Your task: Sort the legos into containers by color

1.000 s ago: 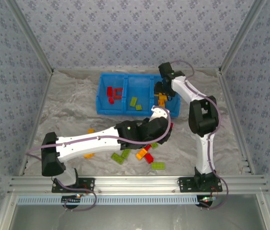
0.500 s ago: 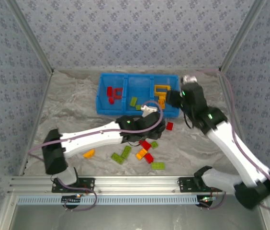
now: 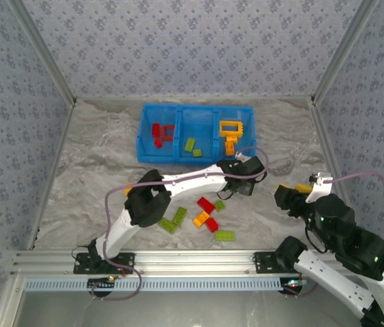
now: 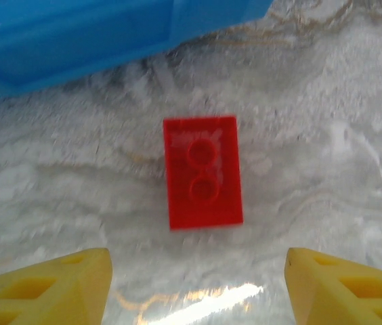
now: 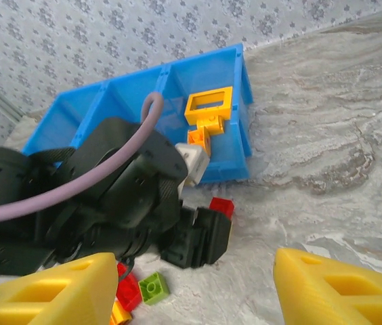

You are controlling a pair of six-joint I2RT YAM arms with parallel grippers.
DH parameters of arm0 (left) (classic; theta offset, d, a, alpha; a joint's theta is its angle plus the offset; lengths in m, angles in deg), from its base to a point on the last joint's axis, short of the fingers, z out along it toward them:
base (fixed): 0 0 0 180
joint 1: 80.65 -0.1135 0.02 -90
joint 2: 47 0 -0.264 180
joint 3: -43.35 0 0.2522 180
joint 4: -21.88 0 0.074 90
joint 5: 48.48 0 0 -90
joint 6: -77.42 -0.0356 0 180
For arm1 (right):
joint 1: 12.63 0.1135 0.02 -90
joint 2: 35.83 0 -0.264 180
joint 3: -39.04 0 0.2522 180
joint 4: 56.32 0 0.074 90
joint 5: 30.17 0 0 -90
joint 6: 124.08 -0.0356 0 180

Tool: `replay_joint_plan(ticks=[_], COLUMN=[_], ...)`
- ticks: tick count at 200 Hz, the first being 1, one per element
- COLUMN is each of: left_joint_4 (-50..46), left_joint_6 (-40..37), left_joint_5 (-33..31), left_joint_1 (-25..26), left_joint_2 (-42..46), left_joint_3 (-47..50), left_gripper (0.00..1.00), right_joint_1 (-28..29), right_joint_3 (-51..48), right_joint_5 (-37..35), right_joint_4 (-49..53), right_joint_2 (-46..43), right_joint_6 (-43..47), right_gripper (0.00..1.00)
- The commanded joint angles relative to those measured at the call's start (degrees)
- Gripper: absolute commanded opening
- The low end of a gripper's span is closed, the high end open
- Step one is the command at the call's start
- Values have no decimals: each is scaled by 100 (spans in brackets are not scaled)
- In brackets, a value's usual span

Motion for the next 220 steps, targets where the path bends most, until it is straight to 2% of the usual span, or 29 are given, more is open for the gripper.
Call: replay_joint_plan(ticks=[1,30,70,103,116,143,174,203,220], left_joint_4=[-357,-488,-477,-442,-412,-119,33,-107,-277], left_joint_6=[-230,-289,-372,-417,-405,-310,16,134,82], left_joint_5=[77,236,447,507,404,123,-252,-389,-457], left_joint_1=[-154,-302,-379,-379,-362,-314,-382,-762,-1150], left_joint_2=[-359,-816,-1117,-1165,-1041,-194,1561,3063,3713], left_joint_3=[-622,-1073,-1357,-1420,-1291,-490,1084,2381,2956], left_gripper=[69,67,56,30,23,22,22,22,23], right_joint_1=[40,42,44,40,40,40,32,58,308], right_joint_3=[179,140,156,202,211,204,84,67,35], right_joint_5=[18,116,115,142,151,168,709,1747,1908], right_joint_4=[189,-24,-129,-95,-89,-150,-750,-1769,-2401], right_joint_2=[237,363,469,575,601,706,1144,2122,2708], right_joint_6=[-60,-28,-51,-73,-81,37,560,1005,1124], right_gripper=[65,65,65,65,65,65,70,70,70])
